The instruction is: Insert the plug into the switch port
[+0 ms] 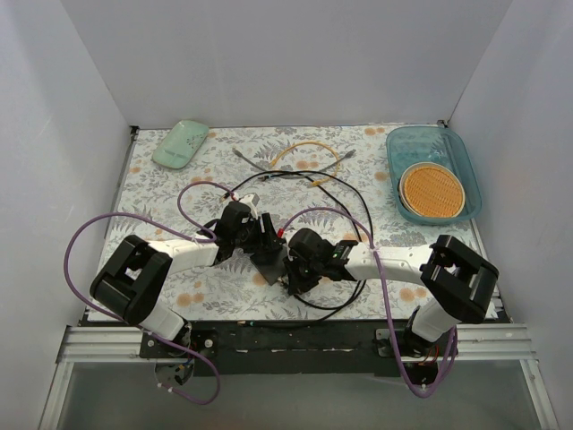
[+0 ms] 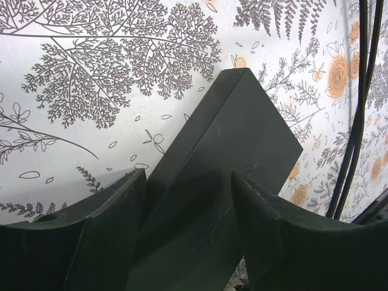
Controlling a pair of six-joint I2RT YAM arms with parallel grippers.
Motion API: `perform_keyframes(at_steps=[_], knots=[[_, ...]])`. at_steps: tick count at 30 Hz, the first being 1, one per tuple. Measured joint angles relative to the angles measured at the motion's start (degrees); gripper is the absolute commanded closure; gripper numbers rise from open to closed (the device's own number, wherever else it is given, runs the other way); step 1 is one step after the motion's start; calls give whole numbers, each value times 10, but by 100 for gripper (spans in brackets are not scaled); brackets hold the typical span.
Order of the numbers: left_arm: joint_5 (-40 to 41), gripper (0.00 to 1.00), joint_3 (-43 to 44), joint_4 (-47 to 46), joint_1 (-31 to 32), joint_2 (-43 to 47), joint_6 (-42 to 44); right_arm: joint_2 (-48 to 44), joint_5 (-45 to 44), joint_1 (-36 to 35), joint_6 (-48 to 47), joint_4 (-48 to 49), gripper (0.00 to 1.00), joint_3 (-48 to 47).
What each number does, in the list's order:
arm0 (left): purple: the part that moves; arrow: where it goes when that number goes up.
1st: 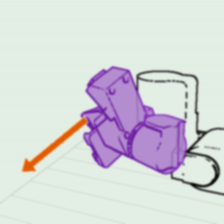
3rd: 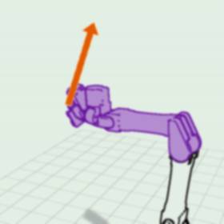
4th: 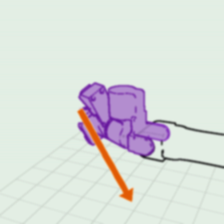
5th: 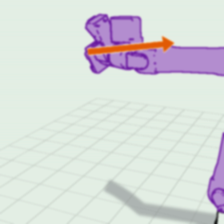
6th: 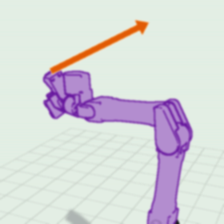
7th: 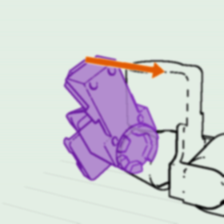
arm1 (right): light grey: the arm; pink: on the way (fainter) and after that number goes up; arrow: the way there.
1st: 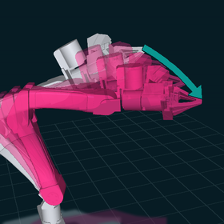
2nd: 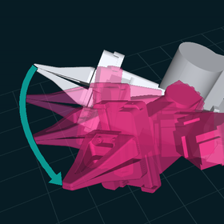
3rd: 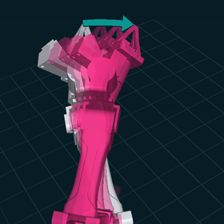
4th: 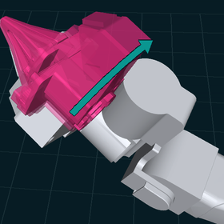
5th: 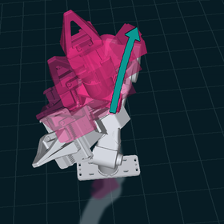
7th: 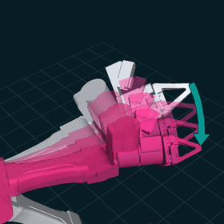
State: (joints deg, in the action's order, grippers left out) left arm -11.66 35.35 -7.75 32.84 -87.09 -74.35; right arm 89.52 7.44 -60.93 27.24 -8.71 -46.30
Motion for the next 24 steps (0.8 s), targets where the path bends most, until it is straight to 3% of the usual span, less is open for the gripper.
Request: perform_keyframes(at_steps=[24], knots=[[5,43,0,2,0,0,-3,22,16,-5,-1,14,99,0]])
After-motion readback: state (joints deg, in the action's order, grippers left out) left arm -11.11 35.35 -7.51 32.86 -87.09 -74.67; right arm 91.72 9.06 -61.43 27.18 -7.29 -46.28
